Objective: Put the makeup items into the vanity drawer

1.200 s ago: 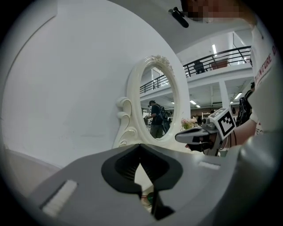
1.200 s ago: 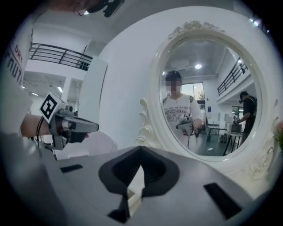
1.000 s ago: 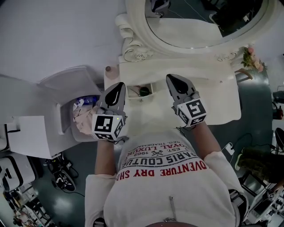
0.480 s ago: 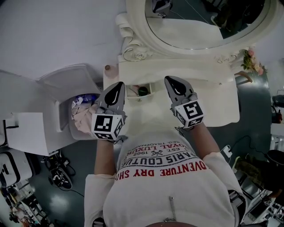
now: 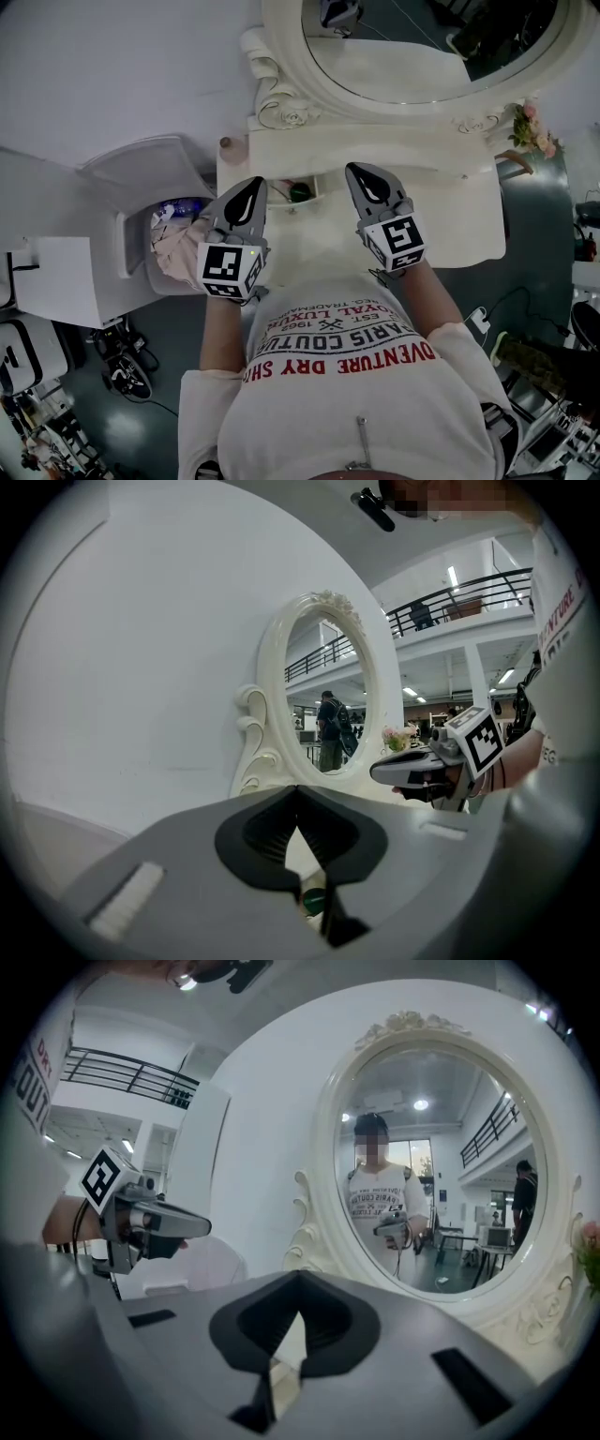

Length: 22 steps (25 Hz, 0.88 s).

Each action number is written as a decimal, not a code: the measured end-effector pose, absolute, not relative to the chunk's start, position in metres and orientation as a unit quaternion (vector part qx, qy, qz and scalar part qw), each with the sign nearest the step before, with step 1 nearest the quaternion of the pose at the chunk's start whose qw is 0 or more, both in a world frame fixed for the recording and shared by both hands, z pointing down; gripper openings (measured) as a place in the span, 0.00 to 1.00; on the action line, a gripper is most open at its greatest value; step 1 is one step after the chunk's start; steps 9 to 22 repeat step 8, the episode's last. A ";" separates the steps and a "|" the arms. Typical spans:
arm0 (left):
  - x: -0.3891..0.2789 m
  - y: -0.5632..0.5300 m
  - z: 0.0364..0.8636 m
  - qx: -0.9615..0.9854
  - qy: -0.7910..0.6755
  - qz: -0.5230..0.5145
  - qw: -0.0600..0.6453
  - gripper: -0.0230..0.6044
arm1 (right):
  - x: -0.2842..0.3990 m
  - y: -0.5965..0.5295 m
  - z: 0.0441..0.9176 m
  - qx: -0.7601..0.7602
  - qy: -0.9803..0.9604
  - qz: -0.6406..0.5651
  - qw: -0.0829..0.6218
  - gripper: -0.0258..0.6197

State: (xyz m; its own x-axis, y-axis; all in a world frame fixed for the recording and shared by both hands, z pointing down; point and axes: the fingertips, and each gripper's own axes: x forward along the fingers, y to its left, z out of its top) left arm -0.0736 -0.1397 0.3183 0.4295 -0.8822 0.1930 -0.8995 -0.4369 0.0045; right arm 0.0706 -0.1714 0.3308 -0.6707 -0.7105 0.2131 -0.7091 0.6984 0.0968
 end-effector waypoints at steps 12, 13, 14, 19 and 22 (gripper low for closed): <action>-0.068 -0.138 0.322 0.847 -0.523 0.082 0.057 0.05 | 0.067 -0.165 0.331 0.388 -0.914 -0.008 0.113 0.05; -0.068 -0.138 0.322 0.847 -0.523 0.082 0.057 0.05 | 0.067 -0.165 0.331 0.388 -0.914 -0.008 0.113 0.05; -0.068 -0.138 0.322 0.847 -0.523 0.082 0.057 0.05 | 0.067 -0.165 0.331 0.388 -0.914 -0.008 0.113 0.05; -0.068 -0.138 0.322 0.847 -0.523 0.082 0.057 0.05 | 0.067 -0.165 0.331 0.388 -0.914 -0.008 0.113 0.05; -0.068 -0.138 0.322 0.847 -0.523 0.082 0.057 0.05 | 0.067 -0.165 0.331 0.388 -0.914 -0.008 0.113 0.05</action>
